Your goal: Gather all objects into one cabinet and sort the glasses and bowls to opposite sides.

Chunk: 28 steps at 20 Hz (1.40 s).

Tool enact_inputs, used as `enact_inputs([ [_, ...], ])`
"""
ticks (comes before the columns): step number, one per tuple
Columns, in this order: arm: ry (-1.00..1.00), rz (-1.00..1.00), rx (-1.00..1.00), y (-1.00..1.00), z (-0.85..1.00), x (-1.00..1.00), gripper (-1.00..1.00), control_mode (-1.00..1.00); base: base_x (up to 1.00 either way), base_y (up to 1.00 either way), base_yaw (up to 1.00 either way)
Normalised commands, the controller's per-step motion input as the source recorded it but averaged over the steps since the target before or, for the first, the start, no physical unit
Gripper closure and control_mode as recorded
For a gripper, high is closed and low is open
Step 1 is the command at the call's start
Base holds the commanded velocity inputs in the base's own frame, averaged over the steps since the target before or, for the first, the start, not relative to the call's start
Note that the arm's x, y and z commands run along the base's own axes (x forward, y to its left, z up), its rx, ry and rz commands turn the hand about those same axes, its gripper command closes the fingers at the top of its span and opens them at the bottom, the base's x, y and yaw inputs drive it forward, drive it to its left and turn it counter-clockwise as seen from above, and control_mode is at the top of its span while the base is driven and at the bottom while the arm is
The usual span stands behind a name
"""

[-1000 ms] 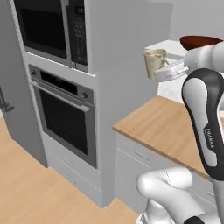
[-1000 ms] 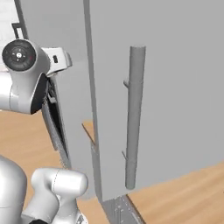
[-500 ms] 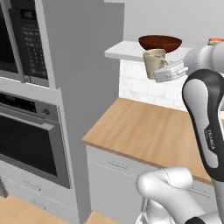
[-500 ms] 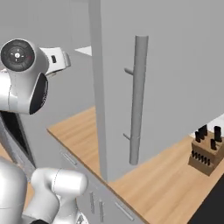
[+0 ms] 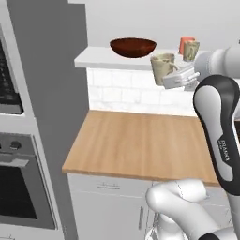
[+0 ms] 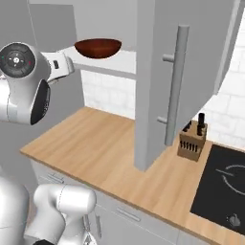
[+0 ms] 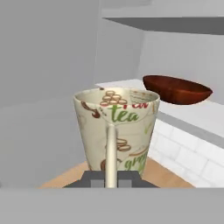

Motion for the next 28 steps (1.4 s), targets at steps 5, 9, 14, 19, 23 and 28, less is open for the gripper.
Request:
enact_inputs([
  [5,0.0,0.0,0.0,0.0,0.0,0.0,1.0,1.0,-0.26,0.0,-0.81],
  [9,0.0,0.0,0.0,0.0,0.0,0.0,1.0,1.0,0.36,0.22,-0.5],
  [14,0.0,0.0,0.0,0.0,0.0,0.0,1.0,1.0,0.46,0.02,-0.17],
  [19,0.0,0.0,0.0,0.0,0.0,0.0,1.0,1.0,0.59,0.01,-0.05],
  [23,0.0,-0.01,0.0,0.0,0.0,0.26,1.0,-1.0,0.34,0.0,0.0],
  [28,0.0,-0.21,0.0,-0.01,0.0,0.45,1.0,-1.0,0.0,0.0,0.0],
])
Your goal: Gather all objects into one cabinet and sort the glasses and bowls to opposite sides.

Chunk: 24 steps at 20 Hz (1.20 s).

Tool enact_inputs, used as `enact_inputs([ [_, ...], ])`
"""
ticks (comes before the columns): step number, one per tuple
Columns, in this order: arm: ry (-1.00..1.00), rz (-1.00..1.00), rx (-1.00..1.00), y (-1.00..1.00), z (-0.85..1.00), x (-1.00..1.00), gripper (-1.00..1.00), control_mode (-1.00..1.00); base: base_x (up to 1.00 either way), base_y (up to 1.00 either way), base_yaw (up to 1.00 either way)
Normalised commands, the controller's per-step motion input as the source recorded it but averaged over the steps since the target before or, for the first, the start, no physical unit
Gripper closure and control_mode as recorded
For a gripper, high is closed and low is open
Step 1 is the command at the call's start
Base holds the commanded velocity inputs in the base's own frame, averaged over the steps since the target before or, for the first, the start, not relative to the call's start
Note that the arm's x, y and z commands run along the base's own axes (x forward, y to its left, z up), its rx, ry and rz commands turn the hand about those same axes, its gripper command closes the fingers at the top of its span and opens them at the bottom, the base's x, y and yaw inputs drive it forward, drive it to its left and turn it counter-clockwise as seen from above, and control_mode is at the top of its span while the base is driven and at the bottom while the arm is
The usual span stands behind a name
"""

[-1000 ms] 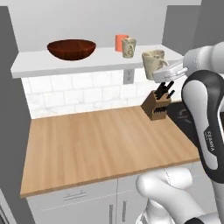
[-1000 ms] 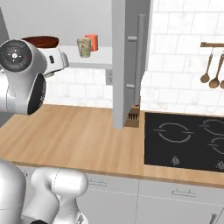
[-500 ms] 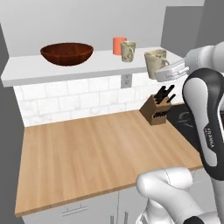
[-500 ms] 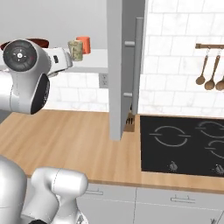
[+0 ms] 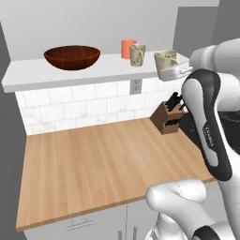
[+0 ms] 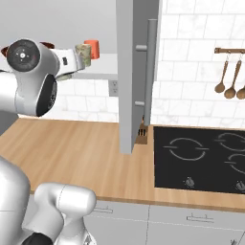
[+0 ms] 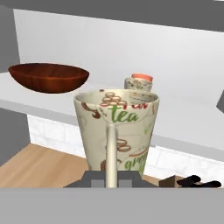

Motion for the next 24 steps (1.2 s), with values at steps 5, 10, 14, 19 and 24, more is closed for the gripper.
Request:
enact_inputs([
  [5,-0.01,-0.41,0.02,-0.12,0.0,0.27,1.0,-1.0,0.0,0.0,0.0],
  [10,0.0,-0.13,0.09,-0.34,0.0,0.5,1.0,-1.0,0.0,0.0,0.0],
  [14,0.0,0.04,0.11,-0.47,-0.05,0.63,1.0,-1.0,0.0,0.0,0.0],
  [19,0.01,0.02,0.08,-0.27,-0.15,0.65,1.0,-1.0,0.0,0.0,0.0],
  [24,0.04,0.0,0.02,-0.05,-0.24,0.73,1.0,-1.0,0.0,0.0,0.0],
])
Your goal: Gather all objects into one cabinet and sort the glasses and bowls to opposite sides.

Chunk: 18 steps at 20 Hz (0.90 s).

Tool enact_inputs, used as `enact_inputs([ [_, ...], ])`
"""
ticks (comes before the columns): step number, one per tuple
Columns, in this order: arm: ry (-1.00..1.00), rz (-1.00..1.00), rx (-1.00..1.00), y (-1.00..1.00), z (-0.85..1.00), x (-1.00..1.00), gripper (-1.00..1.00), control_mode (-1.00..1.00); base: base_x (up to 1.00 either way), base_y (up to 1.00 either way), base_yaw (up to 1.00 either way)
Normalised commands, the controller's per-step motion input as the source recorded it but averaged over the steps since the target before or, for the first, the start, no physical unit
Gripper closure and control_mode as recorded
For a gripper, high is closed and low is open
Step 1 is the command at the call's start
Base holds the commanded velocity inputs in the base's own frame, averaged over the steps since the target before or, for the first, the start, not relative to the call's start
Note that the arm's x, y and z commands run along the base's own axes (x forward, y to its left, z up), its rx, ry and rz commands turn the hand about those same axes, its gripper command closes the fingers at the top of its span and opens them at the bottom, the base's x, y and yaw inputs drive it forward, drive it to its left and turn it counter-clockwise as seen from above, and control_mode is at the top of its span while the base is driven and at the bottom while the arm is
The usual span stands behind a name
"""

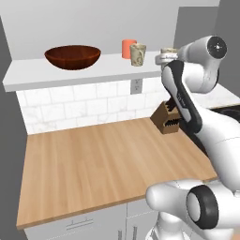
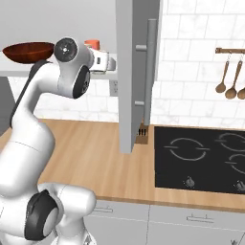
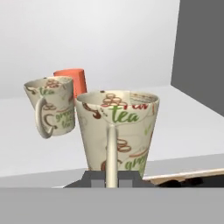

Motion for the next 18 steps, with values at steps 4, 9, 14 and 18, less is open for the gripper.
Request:
enact_inputs([
  [4,0.0,0.0,0.02,-0.09,-0.17,0.51,1.0,-1.0,0.0,0.0,0.0],
  [9,-0.01,0.0,0.03,-0.09,-0.12,0.46,1.0,-1.0,0.0,0.0,0.0],
  [14,0.0,0.0,0.02,-0.01,-0.04,0.54,1.0,-1.0,0.0,0.0,0.0],
  [18,0.05,0.0,0.0,-0.01,-0.07,0.55,1.0,-1.0,0.0,0.0,0.0],
])
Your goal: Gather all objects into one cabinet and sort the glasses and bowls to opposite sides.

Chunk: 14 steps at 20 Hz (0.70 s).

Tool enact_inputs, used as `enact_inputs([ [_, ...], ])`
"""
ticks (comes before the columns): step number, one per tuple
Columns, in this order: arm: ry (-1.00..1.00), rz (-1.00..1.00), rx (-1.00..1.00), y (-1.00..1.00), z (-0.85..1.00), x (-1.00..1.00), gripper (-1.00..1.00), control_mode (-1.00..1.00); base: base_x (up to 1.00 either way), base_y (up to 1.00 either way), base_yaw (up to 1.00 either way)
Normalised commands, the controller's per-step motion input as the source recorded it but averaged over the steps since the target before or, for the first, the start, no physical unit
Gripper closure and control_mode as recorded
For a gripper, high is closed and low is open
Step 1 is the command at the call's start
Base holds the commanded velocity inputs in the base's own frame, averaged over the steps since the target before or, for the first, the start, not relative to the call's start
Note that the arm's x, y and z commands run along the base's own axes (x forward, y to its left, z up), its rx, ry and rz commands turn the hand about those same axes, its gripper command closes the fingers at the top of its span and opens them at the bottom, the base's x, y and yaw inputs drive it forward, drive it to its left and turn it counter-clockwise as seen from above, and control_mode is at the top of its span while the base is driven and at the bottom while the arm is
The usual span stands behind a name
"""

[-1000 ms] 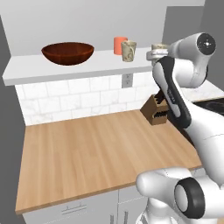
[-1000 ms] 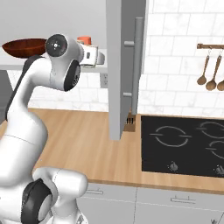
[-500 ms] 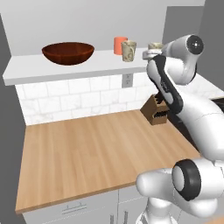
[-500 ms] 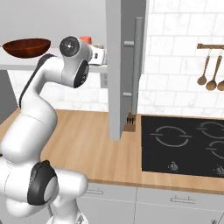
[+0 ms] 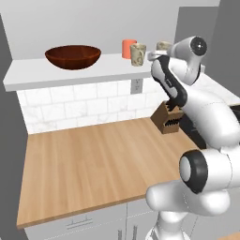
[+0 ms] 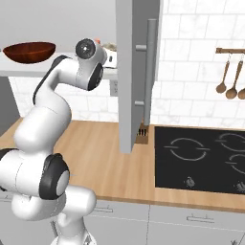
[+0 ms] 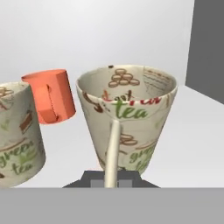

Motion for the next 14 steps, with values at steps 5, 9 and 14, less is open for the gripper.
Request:
enact_inputs([
  [5,0.13,0.01,0.0,-0.03,-0.02,0.45,1.0,-1.0,0.0,0.0,0.0],
  [9,0.12,0.01,0.0,-0.02,-0.03,0.39,1.0,-1.0,0.0,0.0,0.0],
  [14,0.12,0.0,0.0,0.0,-0.08,0.27,-1.0,-1.0,0.0,0.0,0.0],
])
